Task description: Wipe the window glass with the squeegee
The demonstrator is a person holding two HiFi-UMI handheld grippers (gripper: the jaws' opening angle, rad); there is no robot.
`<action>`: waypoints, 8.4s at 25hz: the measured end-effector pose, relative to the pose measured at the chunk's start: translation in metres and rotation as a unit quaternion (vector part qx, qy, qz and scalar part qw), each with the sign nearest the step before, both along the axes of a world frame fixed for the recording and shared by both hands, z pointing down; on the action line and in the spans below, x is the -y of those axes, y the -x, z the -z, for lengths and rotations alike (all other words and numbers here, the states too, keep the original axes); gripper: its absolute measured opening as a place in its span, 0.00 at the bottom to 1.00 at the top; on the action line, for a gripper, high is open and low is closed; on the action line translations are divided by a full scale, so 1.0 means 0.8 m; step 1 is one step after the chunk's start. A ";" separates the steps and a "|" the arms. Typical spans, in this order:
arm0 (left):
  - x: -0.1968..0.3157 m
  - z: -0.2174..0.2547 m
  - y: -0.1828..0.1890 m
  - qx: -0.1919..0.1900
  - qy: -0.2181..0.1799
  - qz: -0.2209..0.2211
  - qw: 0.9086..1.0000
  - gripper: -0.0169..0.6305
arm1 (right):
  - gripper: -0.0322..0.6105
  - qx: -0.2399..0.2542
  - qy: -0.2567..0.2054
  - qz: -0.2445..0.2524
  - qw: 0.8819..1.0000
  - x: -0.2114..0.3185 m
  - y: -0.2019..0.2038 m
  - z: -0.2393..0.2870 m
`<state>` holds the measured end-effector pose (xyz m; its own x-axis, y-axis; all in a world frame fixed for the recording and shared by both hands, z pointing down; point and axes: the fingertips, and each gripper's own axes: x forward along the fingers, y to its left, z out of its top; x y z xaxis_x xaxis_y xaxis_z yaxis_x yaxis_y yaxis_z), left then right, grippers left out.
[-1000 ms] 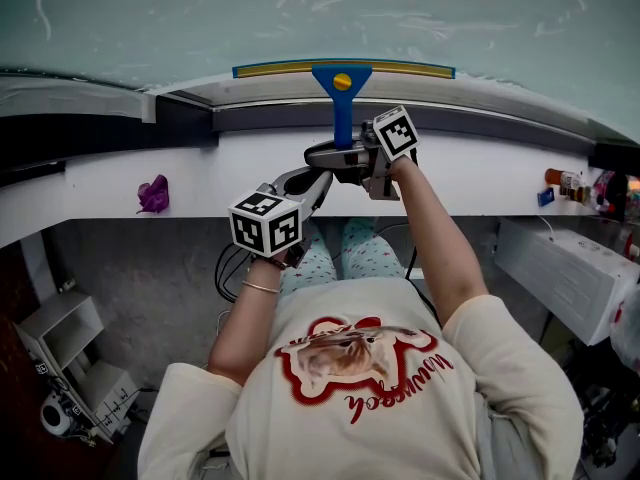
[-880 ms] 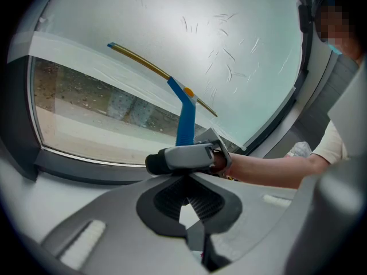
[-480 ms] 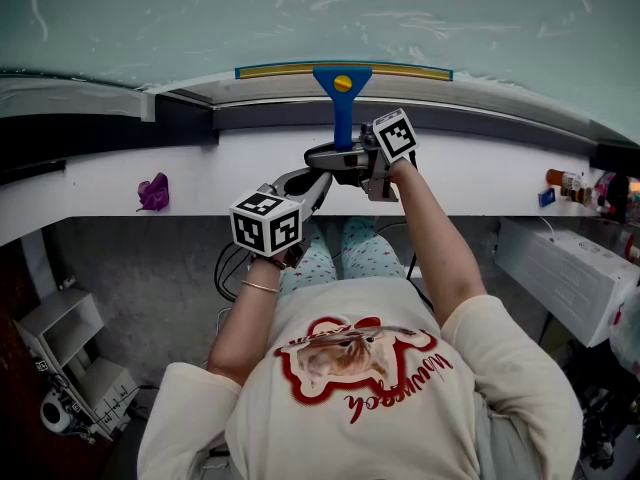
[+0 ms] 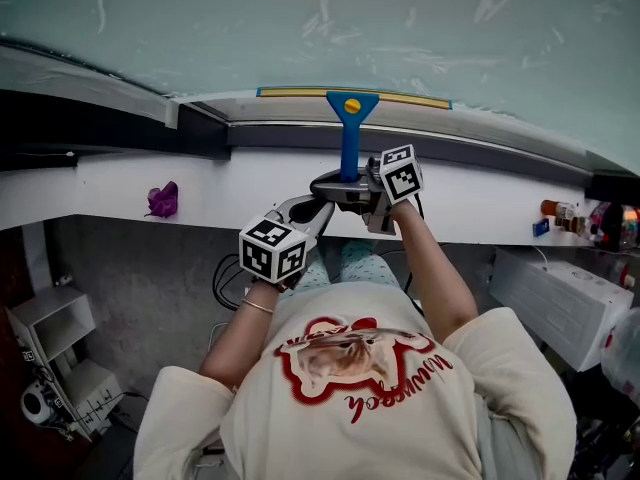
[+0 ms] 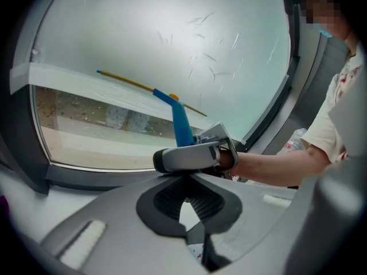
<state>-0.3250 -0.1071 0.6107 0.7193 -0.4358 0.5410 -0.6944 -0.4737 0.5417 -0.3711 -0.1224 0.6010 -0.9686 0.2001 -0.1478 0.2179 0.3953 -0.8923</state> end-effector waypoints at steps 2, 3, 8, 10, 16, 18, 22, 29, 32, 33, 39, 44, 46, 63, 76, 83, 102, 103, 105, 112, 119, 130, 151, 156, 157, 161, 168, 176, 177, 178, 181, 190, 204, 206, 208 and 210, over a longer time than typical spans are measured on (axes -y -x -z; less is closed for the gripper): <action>0.002 0.016 0.001 -0.002 -0.020 0.005 1.000 0.03 | 0.07 0.019 0.007 -0.014 1.000 0.003 0.000 0.017; 0.003 0.023 0.001 -0.002 -0.030 0.007 1.000 0.03 | 0.07 0.029 0.007 -0.022 0.999 0.005 -0.001 0.025; -0.013 0.071 -0.002 -0.014 -0.078 0.012 0.997 0.03 | 0.07 0.021 -0.065 -0.004 0.998 -0.013 -0.002 0.076; -0.019 0.102 0.003 -0.018 -0.105 0.021 0.994 0.03 | 0.07 0.019 -0.093 0.007 0.996 -0.022 0.004 0.107; 0.000 0.215 0.032 -0.001 -0.231 0.039 0.972 0.03 | 0.07 0.033 -0.204 0.015 0.978 -0.008 0.033 0.224; 0.006 0.255 0.047 -0.008 -0.266 0.033 0.963 0.03 | 0.07 0.045 -0.230 0.007 0.972 -0.003 0.047 0.265; -0.003 0.323 0.074 -0.036 -0.309 -0.003 0.950 0.03 | 0.07 0.066 -0.255 -0.007 0.965 -0.012 0.073 0.334; 0.024 0.410 0.146 -0.069 -0.372 -0.088 0.922 0.03 | 0.07 0.106 -0.298 -0.071 0.946 0.021 0.139 0.427; 0.028 0.450 0.163 -0.066 -0.403 -0.101 0.907 0.03 | 0.07 0.096 -0.326 -0.062 0.938 0.025 0.154 0.459; 0.030 0.465 0.165 -0.070 -0.414 -0.102 0.902 0.03 | 0.07 0.089 -0.335 -0.055 0.936 0.025 0.157 0.473; 0.045 0.570 0.168 -0.091 -0.487 -0.089 0.864 0.03 | 0.07 0.069 -0.376 -0.007 0.924 0.036 0.162 0.575; 0.070 0.656 0.164 -0.103 -0.536 -0.061 0.836 0.03 | 0.07 0.015 -0.416 0.018 0.909 0.060 0.164 0.659; 0.074 0.686 0.163 -0.106 -0.551 -0.064 0.825 0.03 | 0.07 0.008 -0.423 0.024 0.906 0.064 0.163 0.689; 0.113 0.787 0.186 -0.055 -0.582 -0.057 0.809 0.03 | 0.07 0.115 -0.385 -0.021 0.915 0.102 0.183 0.806; 0.130 0.728 0.192 -0.034 -0.582 -0.038 0.812 0.03 | 0.07 0.128 -0.366 -0.042 0.921 0.122 0.186 0.747; 0.134 0.720 0.194 -0.047 -0.571 -0.024 0.819 0.03 | 0.07 0.122 -0.362 -0.039 0.923 0.126 0.189 0.738; 0.141 0.654 0.191 -0.042 -0.546 0.012 0.837 0.03 | 0.07 0.123 -0.362 -0.039 0.923 0.130 0.186 0.674; 0.141 0.653 0.192 -0.042 -0.546 0.014 0.837 0.03 | 0.07 0.123 -0.361 -0.038 0.923 0.129 0.187 0.673; 0.140 0.653 0.192 -0.043 -0.542 0.019 0.839 0.03 | 0.07 0.123 -0.359 -0.037 0.924 0.128 0.187 0.673; 0.135 0.621 0.198 -0.040 -0.530 0.025 0.847 0.03 | 0.07 0.130 -0.354 -0.042 0.925 0.126 0.192 0.641; 0.135 0.596 0.199 -0.049 -0.513 0.029 0.857 0.03 | 0.07 0.118 -0.348 -0.046 0.929 0.131 0.192 0.611; 0.133 0.568 0.197 -0.049 -0.498 0.030 0.865 0.03 | 0.07 0.114 -0.346 -0.050 0.930 0.130 0.190 0.583; 0.127 0.515 0.203 -0.054 -0.459 0.032 0.886 0.03 | 0.07 0.117 -0.310 -0.060 0.941 0.125 0.194 0.530; 0.125 0.502 0.206 -0.056 -0.449 0.033 0.891 0.03 | 0.07 0.120 -0.301 -0.062 0.944 0.123 0.197 0.517; 0.124 0.499 0.206 -0.056 -0.447 0.033 0.892 0.03 | 0.07 0.121 -0.299 -0.062 0.945 0.123 0.197 0.514; 0.122 0.490 0.207 -0.057 -0.439 0.034 0.896 0.03 | 0.08 0.121 -0.293 -0.063 0.946 0.122 0.198 0.504; 0.121 0.467 0.207 -0.056 -0.425 0.031 0.903 0.03 | 0.08 0.121 -0.280 -0.067 0.950 0.121 0.198 0.481; 0.116 0.437 0.206 -0.058 -0.403 0.034 0.913 0.03 | 0.09 0.119 -0.258 -0.071 0.956 0.118 0.198 0.449; 0.115 0.432 0.206 -0.057 -0.401 0.033 0.914 0.03 | 0.09 0.120 -0.255 -0.072 0.957 0.117 0.198 0.445; 0.114 0.427 0.206 -0.056 -0.398 0.033 0.915 0.03 | 0.09 0.120 -0.251 -0.073 0.958 0.116 0.197 0.440; 0.111 0.415 0.205 -0.054 -0.389 0.033 0.919 0.03 | 0.09 0.118 -0.243 -0.075 0.960 0.114 0.196 0.427; 0.109 0.388 0.205 -0.050 -0.372 0.031 0.926 0.03 | 0.09 0.113 -0.226 -0.076 0.965 0.113 0.197 0.399; 0.102 0.344 0.207 -0.054 -0.343 0.030 0.937 0.03 | 0.09 0.117 -0.190 -0.082 0.971 0.109 0.198 0.354; 0.101 0.337 0.206 -0.051 -0.337 0.028 0.940 0.03 | 0.10 0.116 -0.183 -0.084 0.973 0.108 0.197 0.347; 0.100 0.331 0.205 -0.051 -0.331 0.028 0.942 0.03 | 0.10 0.115 -0.177 -0.086 0.974 0.107 0.196 0.340; 0.100 0.326 0.204 -0.050 -0.326 0.027 0.944 0.03 | 0.10 0.114 -0.173 -0.088 0.974 0.108 0.195 0.335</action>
